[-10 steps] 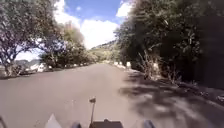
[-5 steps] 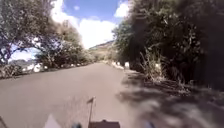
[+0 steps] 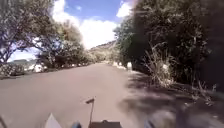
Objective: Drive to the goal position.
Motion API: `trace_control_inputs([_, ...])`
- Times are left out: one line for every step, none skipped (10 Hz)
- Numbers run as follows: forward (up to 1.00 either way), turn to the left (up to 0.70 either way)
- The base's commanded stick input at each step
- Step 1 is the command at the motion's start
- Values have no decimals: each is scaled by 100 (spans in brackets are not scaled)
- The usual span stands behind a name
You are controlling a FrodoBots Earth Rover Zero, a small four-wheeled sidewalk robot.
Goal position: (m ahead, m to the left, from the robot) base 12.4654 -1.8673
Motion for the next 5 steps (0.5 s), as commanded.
trace_control_inputs([70,-10])
trace_control_inputs([70,-26])
trace_control_inputs([70,-30])
trace_control_inputs([70,-34])
trace_control_inputs([70,-34])
